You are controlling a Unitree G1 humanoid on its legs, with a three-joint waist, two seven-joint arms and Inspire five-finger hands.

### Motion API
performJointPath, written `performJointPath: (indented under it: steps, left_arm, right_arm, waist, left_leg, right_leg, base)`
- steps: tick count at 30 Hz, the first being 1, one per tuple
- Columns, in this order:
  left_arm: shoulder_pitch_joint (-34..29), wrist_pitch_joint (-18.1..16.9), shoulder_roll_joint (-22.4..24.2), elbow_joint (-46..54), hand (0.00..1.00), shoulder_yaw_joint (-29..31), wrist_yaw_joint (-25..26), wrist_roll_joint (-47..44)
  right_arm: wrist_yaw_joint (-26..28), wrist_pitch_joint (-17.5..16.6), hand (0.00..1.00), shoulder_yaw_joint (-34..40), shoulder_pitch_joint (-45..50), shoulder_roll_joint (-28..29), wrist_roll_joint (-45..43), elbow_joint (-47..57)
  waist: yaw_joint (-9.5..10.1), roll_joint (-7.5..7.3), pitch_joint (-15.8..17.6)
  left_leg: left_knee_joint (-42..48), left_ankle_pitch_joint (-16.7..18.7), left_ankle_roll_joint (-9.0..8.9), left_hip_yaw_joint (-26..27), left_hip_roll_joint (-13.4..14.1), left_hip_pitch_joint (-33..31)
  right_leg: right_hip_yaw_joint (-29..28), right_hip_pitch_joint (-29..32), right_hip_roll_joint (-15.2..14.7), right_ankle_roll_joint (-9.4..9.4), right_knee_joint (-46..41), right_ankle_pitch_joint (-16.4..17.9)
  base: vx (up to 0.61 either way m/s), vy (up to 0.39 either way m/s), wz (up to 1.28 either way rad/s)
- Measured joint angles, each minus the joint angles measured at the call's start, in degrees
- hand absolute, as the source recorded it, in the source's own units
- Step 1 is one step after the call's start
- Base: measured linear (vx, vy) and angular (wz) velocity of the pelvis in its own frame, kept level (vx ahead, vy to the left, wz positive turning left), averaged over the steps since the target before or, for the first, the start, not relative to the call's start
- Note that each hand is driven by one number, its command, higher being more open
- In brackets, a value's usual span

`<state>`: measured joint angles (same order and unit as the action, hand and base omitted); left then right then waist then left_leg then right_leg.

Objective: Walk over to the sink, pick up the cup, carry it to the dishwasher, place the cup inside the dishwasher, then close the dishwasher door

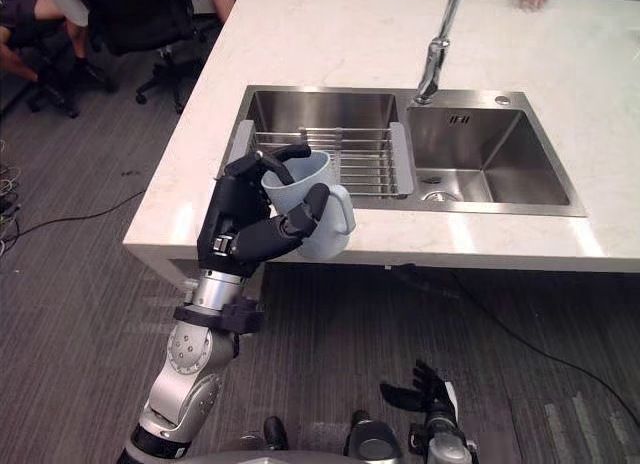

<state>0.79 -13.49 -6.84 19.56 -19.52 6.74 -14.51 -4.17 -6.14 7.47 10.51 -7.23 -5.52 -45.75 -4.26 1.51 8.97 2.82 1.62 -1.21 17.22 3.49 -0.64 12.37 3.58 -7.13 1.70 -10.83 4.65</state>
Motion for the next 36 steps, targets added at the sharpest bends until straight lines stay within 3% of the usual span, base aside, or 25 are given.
performJointPath:
  steps: [9, 11, 13, 14, 15, 16, 18, 19, 21, 22, 24, 26, 27, 28, 29, 30, 32, 33, 34, 36]
  left_arm:
    - [-2.37, 0.00, -0.10, 0.09, 0.30, 3.47, 0.37, 0.01]
    - [-4.34, 0.02, 0.20, 0.16, 0.30, 3.55, 0.25, 0.02]
    - [-4.96, 0.41, 0.78, 0.54, 0.30, 3.56, -0.08, 0.04]
    - [-5.07, 0.77, 1.35, 1.04, 0.30, 3.68, -0.19, 0.00]
    - [-5.06, 0.89, 1.45, 1.03, 0.30, 3.81, -0.32, 0.00]
    - [-5.19, 1.03, 1.80, 1.02, 0.30, 4.17, -0.45, -0.01]
    - [-6.17, 1.06, 2.01, 1.01, 0.30, 5.94, -0.36, -0.09]
    - [-6.34, 1.06, 1.98, 1.04, 0.30, 6.26, -0.37, -0.09]
    - [-7.09, 0.90, 1.40, 1.72, 0.30, 7.54, -0.34, -0.35]
    - [-7.48, 0.89, 0.98, 1.96, 0.30, 8.12, -0.34, -0.57]
    - [-8.78, 1.32, 1.16, 1.96, 0.30, 7.98, -0.55, -2.56]
    - [-8.98, 1.62, 1.16, 1.97, 0.30, 6.55, -0.94, -2.57]
    - [-8.93, 2.17, 0.84, 1.96, 0.30, 4.98, -1.85, -2.59]
    - [-8.93, 2.15, 0.33, 1.97, 0.30, 4.15, -2.11, -2.59]
    - [-9.16, 2.28, -0.30, 1.89, 0.30, 3.28, -2.21, -2.57]
    - [-9.13, 2.25, -0.64, 1.46, 0.30, 3.14, -2.35, -2.56]
    - [-9.09, 2.07, -0.68, -0.02, 0.30, 3.08, -2.68, -2.59]
    - [-8.80, 2.06, -0.97, -0.99, 0.30, 3.17, -2.88, -2.60]
    - [-8.46, 2.05, -0.99, -1.93, 0.30, 3.05, -2.94, -2.75]
    - [-8.31, 2.07, -0.99, -3.48, 0.30, 2.05, -2.91, -3.93]
  right_arm:
    - [0.31, 0.01, 0.90, -0.76, -0.80, 0.56, 0.19, -0.04]
    - [0.23, 0.12, 0.90, -1.30, -0.52, 0.48, 0.39, -0.89]
    - [-0.28, 0.48, 0.90, -1.57, -0.65, 0.37, 0.47, -0.99]
    - [-0.65, 0.49, 0.90, -1.30, -0.94, 0.20, 0.46, -0.97]
    - [-0.76, 0.49, 0.90, -1.17, -0.96, 0.06, 0.46, -0.93]
    - [-0.96, 0.48, 0.90, -1.16, -0.96, -0.79, 0.47, -0.93]
    - [-1.34, 0.54, 0.90, -1.17, -1.18, -2.93, 0.63, -0.84]
    - [-1.49, 0.55, 0.90, -1.19, -1.19, -3.50, 0.67, -0.85]
    - [-2.05, 0.67, 0.90, -1.17, -3.20, -5.05, 0.70, -0.89]
    - [-2.14, 0.72, 0.90, -1.10, -4.29, -5.24, 0.71, -0.87]
    - [-2.16, 1.13, 0.90, -0.47, -7.68, -5.54, 1.54, -1.00]
    - [-1.94, 1.40, 0.90, -0.34, -8.95, -5.13, 2.46, -0.93]
    - [-1.53, 1.43, 0.90, -0.29, -9.31, -4.26, 2.70, -0.76]
    - [-1.33, 1.46, 0.90, -0.29, -9.40, -3.67, 2.69, -0.68]
    - [-0.82, 1.48, 0.90, -0.68, -9.40, -2.61, 2.69, -0.52]
    - [-0.68, 1.51, 0.90, -1.33, -8.81, -1.62, 2.68, -0.21]
    - [-0.56, 1.48, 0.90, -1.99, -7.10, -0.75, 2.67, 1.73]
    - [-0.56, 1.42, 0.90, -2.08, -5.84, -0.36, 2.61, 3.11]
    - [-0.53, 1.42, 0.90, -2.08, -4.27, -0.30, 2.56, 4.09]
    - [-0.53, 1.69, 0.90, -2.05, -1.53, -0.17, 2.56, 4.98]
  waist:
    - [0.61, -0.43, -0.90]
    - [1.13, -0.56, -1.48]
    - [1.71, -0.44, -1.56]
    - [1.65, -0.41, -1.60]
    - [1.57, -0.44, -1.59]
    - [1.56, -0.50, -1.56]
    - [1.48, 0.32, -1.96]
    - [1.44, 0.41, -2.24]
    - [2.17, 0.21, -2.60]
    - [2.29, 0.20, -2.61]
    - [2.23, 0.10, -2.66]
    - [2.12, -0.17, -2.50]
    - [1.18, -0.15, -2.48]
    - [1.04, -0.19, -2.47]
    - [0.81, -0.16, -2.44]
    - [0.43, -0.33, -2.43]
    - [0.41, -0.35, -2.47]
    - [-0.02, -0.44, -2.54]
    - [-0.20, -0.52, -2.54]
    - [-1.03, -0.82, -2.51]
  left_leg:
    - [-1.00, -0.95, 1.77, -1.66, -1.70, 0.06]
    - [-1.66, -1.64, 2.00, -4.54, -2.13, -1.13]
    - [-2.50, -3.85, 1.32, -9.55, -3.22, -4.18]
    - [-4.71, -4.08, 0.83, -9.20, -2.90, -5.51]
    - [-5.12, -3.52, 1.26, -5.83, -2.27, -5.98]
    - [-4.05, -2.49, 1.53, 3.35, -0.48, -7.33]
    - [1.98, -2.01, 4.09, 26.30, 6.33, -7.56]
    - [3.35, -2.14, 4.71, 30.05, 7.10, -7.23]
    - [4.90, -0.47, 7.17, 31.12, 5.45, -8.18]
    - [5.22, -0.49, 7.23, 29.60, 4.43, -8.83]
    - [5.62, 1.11, 8.83, 24.09, 0.11, -9.02]
    - [6.64, 2.76, 9.76, 20.06, -2.26, -8.38]
    - [7.60, 4.30, 10.79, 14.75, -4.07, -7.61]
    - [7.77, 4.95, 11.23, 12.75, -4.45, -7.45]
    - [7.28, 5.42, 11.37, 9.18, -5.12, -6.23]
    - [6.74, 5.65, 10.92, 6.01, -5.96, -4.56]
    - [6.75, 6.07, 9.90, 1.98, -7.31, -2.48]
    - [7.40, 6.34, 9.63, -1.01, -8.22, -2.09]
    - [8.36, 6.52, 9.48, -3.80, -8.87, -2.04]
    - [10.12, 7.15, 8.48, -8.58, -9.77, -1.89]
  right_leg:
    - [1.39, -2.05, -0.88, 0.95, 3.27, -2.56]
    - [4.33, -2.76, -1.07, 1.02, 4.01, -2.64]
    - [10.51, -2.89, -1.90, 1.05, 4.05, -2.61]
    - [15.44, -3.17, -2.93, 1.00, 4.23, -2.60]
    - [18.21, -3.63, -3.39, 0.98, 4.45, -2.61]
    - [23.53, -4.96, -4.65, 0.77, 4.66, -2.45]
    - [33.31, -8.84, -5.97, 1.40, 3.45, -1.55]
    - [35.63, -9.74, -6.64, 1.89, 2.57, -1.12]
    - [41.55, -11.50, -9.33, 2.41, 0.93, -0.78]
    - [42.70, -11.90, -10.08, 2.72, 0.44, -0.61]
    - [45.70, -14.17, -15.54, 3.92, -6.55, 0.16]
    - [43.10, -14.33, -20.27, 2.91, -15.98, -0.48]
    - [31.20, -11.51, -22.34, -1.18, -26.52, -3.03]
    - [23.91, -8.81, -20.78, -0.19, -30.08, -0.14]
    - [11.53, -4.18, -15.46, 1.04, -34.24, 5.28]
    - [4.75, -1.25, -11.25, 0.74, -34.51, 8.99]
    - [-2.39, 3.08, -7.28, 0.77, -30.53, 12.48]
    - [-9.74, 5.95, -4.08, 1.26, -26.57, 13.25]
    - [-16.37, 7.37, -1.23, 1.81, -23.22, 13.42]
    - [-24.49, 7.85, 1.34, 3.35, -18.84, 13.30]
  base:
    - [-0.05, 0.062, 0.11]
    - [-0.04, -0.012, 0.75]
    - [-0.05, -0.008, 1.47]
    - [-0.06, 0.027, 1.81]
    - [-0.06, 0.068, 2.25]
    - [-0.04, 0.120, 2.33]
    - [0.02, 0.181, 2.42]
    - [0.09, 0.199, 1.85]
    - [0.10, 0.197, 1.45]
    - [0.09, 0.178, 1.32]
    - [0.10, 0.215, 1.39]
    - [0.15, 0.263, 1.44]
    - [0.19, 0.232, 1.58]
    - [0.23, 0.165, 1.88]
    - [0.23, 0.090, 1.59]
    - [0.19, 0.065, 1.51]
    - [0.21, 0.014, 1.30]
    - [0.26, -0.016, 1.50]
    - [0.19, -0.045, 1.44]
    - [0.23, -0.105, 1.59]
